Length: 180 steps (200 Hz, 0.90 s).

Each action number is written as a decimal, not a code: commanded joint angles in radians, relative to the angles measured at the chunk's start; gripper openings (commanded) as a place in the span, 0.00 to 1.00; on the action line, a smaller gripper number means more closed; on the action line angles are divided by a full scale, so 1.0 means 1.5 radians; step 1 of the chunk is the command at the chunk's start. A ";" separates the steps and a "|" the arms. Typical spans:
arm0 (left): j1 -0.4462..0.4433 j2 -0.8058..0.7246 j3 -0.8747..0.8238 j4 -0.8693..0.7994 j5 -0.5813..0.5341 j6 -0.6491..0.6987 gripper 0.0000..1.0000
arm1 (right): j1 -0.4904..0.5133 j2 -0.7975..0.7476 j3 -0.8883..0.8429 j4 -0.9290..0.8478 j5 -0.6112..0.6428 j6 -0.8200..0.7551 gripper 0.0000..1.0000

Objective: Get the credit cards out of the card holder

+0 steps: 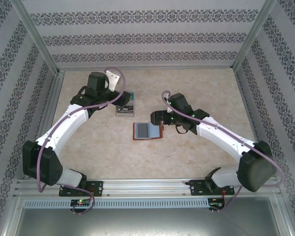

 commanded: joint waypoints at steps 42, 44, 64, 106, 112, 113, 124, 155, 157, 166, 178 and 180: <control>0.011 -0.146 -0.171 -0.011 -0.050 -0.382 1.00 | 0.026 0.066 0.021 -0.001 -0.050 0.038 0.86; 0.011 -0.149 -0.176 -0.012 -0.049 -0.392 1.00 | 0.026 0.069 0.021 -0.002 -0.051 0.042 0.86; 0.009 -0.166 -0.223 -0.003 -0.007 -0.457 0.97 | 0.026 0.084 0.011 0.009 -0.059 0.052 0.84; -0.039 -0.126 -0.295 0.085 0.070 -0.555 0.66 | 0.027 0.113 0.008 0.015 -0.065 0.056 0.89; -0.052 -0.112 -0.301 0.103 0.076 -0.564 0.59 | 0.027 0.115 0.009 0.016 -0.065 0.058 0.91; -0.055 -0.110 -0.302 0.106 0.077 -0.566 0.58 | 0.027 0.116 0.008 0.016 -0.065 0.058 0.91; -0.083 -0.083 -0.305 0.136 0.077 -0.582 0.47 | 0.025 0.119 0.008 0.018 -0.066 0.061 0.98; -0.143 0.005 -0.284 0.203 0.084 -0.615 0.18 | 0.021 0.115 0.008 0.019 -0.066 0.066 0.98; -0.145 0.010 -0.283 0.208 0.086 -0.618 0.17 | 0.021 0.114 0.009 0.017 -0.066 0.066 0.98; -0.156 0.033 -0.276 0.224 0.093 -0.622 0.13 | 0.019 0.111 0.008 0.017 -0.065 0.066 0.98; -0.166 0.060 -0.263 0.226 0.095 -0.623 0.12 | 0.019 0.107 0.007 0.015 -0.063 0.067 0.98; -0.168 0.064 -0.262 0.227 0.096 -0.623 0.12 | 0.018 0.106 0.007 0.014 -0.063 0.067 0.98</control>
